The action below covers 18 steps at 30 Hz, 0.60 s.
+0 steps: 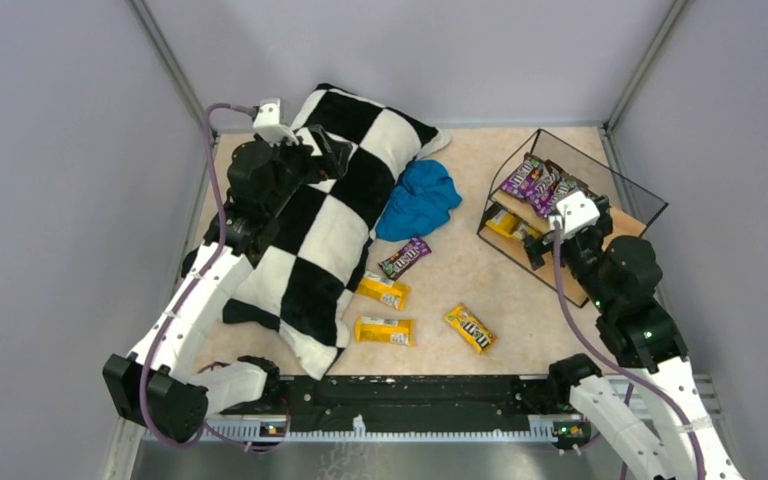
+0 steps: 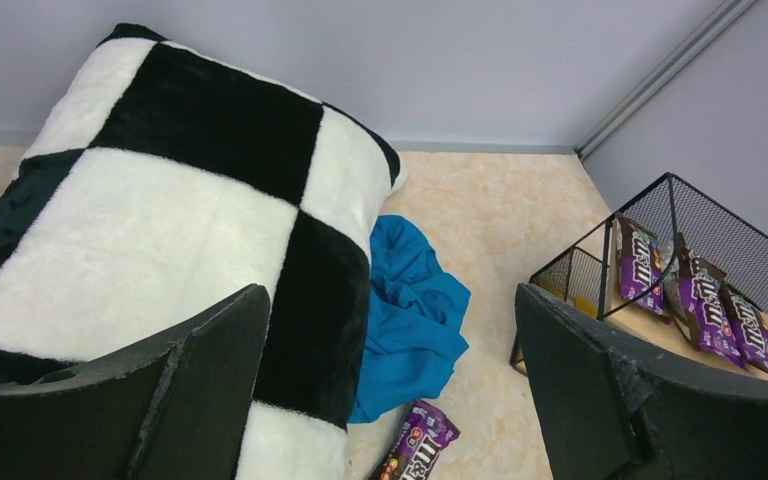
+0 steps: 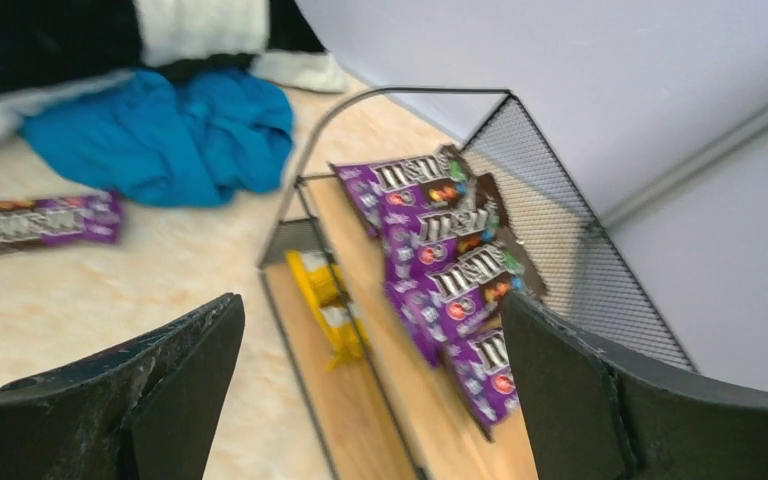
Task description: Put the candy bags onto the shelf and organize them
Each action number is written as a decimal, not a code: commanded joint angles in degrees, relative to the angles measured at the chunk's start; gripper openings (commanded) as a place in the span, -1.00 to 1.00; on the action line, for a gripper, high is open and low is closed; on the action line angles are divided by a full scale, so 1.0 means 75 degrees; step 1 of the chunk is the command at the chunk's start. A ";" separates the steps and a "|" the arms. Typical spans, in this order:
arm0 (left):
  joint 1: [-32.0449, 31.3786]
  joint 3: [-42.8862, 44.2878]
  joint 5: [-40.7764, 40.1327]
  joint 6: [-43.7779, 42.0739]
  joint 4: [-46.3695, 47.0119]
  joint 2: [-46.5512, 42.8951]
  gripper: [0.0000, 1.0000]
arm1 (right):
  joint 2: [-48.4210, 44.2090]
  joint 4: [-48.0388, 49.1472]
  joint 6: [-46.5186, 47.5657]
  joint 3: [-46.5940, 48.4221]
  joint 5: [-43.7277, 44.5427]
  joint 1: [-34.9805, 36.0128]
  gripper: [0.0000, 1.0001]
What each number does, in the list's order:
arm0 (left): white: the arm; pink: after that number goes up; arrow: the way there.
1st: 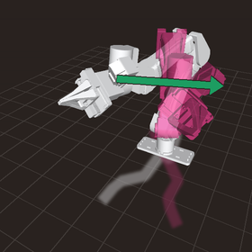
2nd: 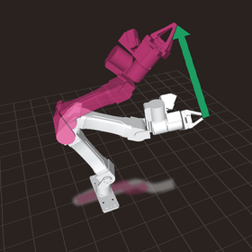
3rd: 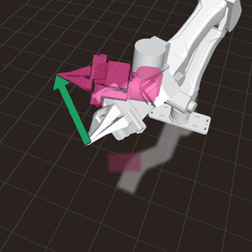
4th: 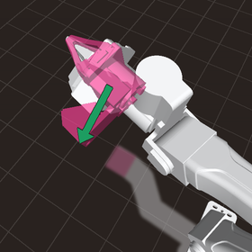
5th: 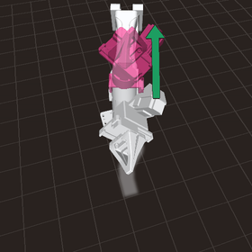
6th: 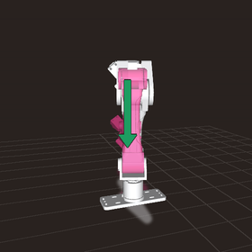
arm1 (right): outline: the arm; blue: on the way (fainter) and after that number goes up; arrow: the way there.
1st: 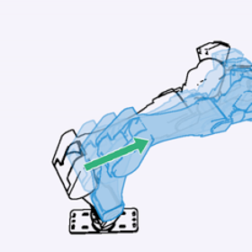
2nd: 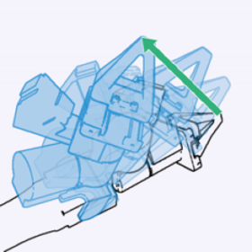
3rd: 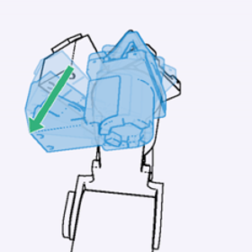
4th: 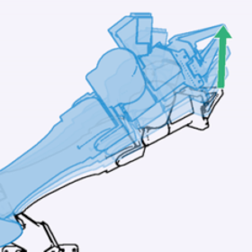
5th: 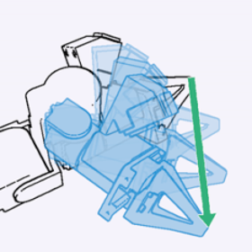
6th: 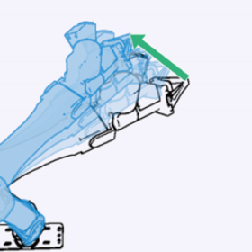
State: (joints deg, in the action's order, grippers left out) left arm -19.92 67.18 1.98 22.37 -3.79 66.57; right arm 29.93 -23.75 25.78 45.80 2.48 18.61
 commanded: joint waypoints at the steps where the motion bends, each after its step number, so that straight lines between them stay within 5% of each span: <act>1: 0.0020 0.0052 -0.0192 -0.0218 0.0372 0.0046 0.97 | 0.0139 -0.0023 -0.2035 0.0361 -0.1090 -0.0009 0.97; 6: 0.0023 0.0041 -0.0498 -0.0322 0.0376 -0.0002 0.97 | 0.0274 0.0620 -0.3442 0.0228 -0.1364 0.0111 0.97; 11: 0.0050 0.0025 -0.0357 -0.0240 0.0401 0.0124 0.97 | 0.0942 0.0736 -0.5001 0.0290 -0.0155 0.1192 0.97; 16: 0.0587 0.0081 0.0690 0.0350 0.0442 0.0322 0.97 | 0.2563 0.1193 -0.4689 0.0267 0.1640 0.2957 0.97; 18: 0.0788 0.0041 0.0975 0.0512 0.0447 0.0335 0.97 | 0.3306 0.1802 -0.4817 0.0223 0.1527 0.3085 0.97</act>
State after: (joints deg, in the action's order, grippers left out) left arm -17.08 67.18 3.68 22.81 -3.46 68.47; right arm 45.98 -17.85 -7.40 46.94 7.11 38.26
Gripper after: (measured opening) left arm 0.987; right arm 0.985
